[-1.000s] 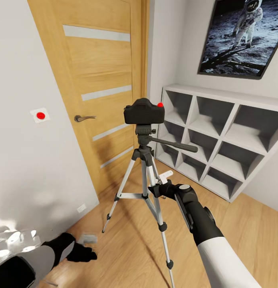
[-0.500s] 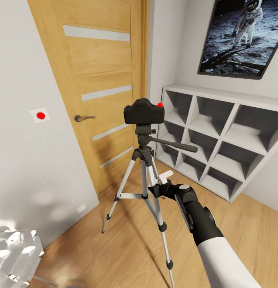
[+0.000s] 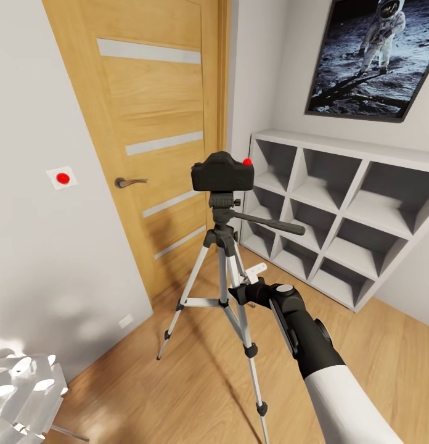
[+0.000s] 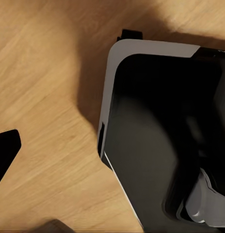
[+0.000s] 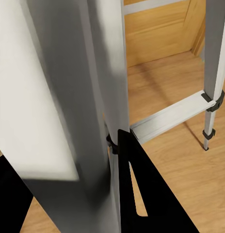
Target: Attach the digital camera to the camera tripod in the bedroom.
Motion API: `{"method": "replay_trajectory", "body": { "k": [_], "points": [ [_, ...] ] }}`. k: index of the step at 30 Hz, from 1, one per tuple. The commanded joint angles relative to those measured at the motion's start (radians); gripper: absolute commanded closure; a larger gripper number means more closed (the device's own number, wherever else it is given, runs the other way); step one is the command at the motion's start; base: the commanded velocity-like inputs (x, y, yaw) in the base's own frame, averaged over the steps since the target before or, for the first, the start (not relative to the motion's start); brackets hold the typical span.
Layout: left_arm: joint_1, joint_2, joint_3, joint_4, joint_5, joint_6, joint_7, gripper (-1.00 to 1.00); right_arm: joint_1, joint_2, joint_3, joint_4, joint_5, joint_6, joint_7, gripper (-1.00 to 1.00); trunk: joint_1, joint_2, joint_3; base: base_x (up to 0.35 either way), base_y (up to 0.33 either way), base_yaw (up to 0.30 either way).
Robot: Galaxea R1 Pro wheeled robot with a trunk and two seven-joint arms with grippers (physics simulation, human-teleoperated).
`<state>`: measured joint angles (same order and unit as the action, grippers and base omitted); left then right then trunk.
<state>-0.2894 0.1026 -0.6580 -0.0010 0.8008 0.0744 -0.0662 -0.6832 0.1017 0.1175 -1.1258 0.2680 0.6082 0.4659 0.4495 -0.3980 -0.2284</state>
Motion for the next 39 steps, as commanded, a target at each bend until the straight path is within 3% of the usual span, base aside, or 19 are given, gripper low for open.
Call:
{"method": "replay_trajectory", "body": {
  "k": [1, 13, 14, 29, 39],
  "points": [
    [0.003, 0.0, -0.008, 0.0, 0.013, 0.003, -0.003, -1.0, -0.001, 0.0, -0.001, -0.002, 0.004, 0.004, 0.009, 1.0, 0.001, -0.002, -0.002, 0.0, 0.0, 0.0],
    [0.036, -0.015, -0.008, -0.001, 0.025, -0.008, 0.003, -1.0, -0.001, 0.0, -0.002, -0.002, 0.006, 0.004, 0.011, 1.0, 0.001, -0.002, -0.002, 0.0, 0.0, 0.0],
    [0.036, -0.015, -0.008, -0.001, 0.025, -0.008, 0.003, -1.0, -0.001, 0.0, -0.002, -0.002, 0.005, 0.004, 0.011, -1.0, 0.001, -0.002, -0.002, 0.0, 0.0, 0.0],
    [0.039, -0.02, -0.008, -0.001, 0.026, -0.01, 0.006, -1.0, -0.001, -0.001, -0.002, -0.001, 0.004, 0.005, 0.008, -1.0, 0.001, -0.002, -0.002, -0.005, 0.0, 0.0],
    [0.039, -0.029, -0.008, -0.001, 0.026, -0.01, 0.006, -1.0, -0.001, -0.004, -0.004, 0.0, 0.005, 0.005, 0.005, -1.0, 0.001, -0.002, -0.002, -0.258, 0.0, 0.0]
  ]
}}
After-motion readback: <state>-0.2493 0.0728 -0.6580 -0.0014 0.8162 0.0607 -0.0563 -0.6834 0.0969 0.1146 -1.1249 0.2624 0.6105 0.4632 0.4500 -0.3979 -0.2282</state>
